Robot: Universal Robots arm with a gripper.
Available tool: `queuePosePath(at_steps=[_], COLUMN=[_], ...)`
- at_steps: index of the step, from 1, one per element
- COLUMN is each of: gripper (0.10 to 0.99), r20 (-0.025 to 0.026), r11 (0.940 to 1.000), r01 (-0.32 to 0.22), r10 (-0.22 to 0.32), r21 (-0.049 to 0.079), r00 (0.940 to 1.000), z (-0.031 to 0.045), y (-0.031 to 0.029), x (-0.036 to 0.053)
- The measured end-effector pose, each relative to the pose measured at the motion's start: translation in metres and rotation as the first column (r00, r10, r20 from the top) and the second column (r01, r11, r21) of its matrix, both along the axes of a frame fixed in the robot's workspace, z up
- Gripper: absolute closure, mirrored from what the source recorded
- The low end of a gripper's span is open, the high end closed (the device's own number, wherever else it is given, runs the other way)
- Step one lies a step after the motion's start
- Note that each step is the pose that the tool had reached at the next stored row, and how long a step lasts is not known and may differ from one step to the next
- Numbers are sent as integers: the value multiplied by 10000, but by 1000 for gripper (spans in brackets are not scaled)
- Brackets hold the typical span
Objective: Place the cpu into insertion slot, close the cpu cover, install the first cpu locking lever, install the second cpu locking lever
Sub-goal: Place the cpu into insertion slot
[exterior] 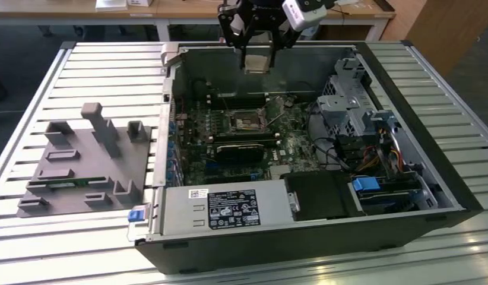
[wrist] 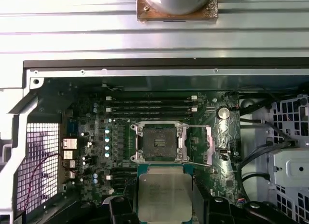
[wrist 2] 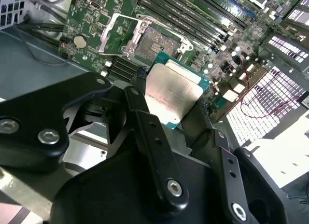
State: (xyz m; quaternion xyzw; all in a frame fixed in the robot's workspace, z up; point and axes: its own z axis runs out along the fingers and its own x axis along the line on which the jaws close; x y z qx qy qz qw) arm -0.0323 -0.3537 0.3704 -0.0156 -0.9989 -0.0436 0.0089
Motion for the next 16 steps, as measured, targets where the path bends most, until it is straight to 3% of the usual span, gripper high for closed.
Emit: queuePosePath(at_steps=[4,7,16], gripper=[545,545,545], r20=[0,0,0], r11=[9982,9934,9656], r01=[595,1147,2600], r10=[-595,-1147,-2600], r21=[-7,-6,-6], r00=[9982,9934,9656], z=[-9,-18,-43], y=[1,1,1], x=[0,0,-2])
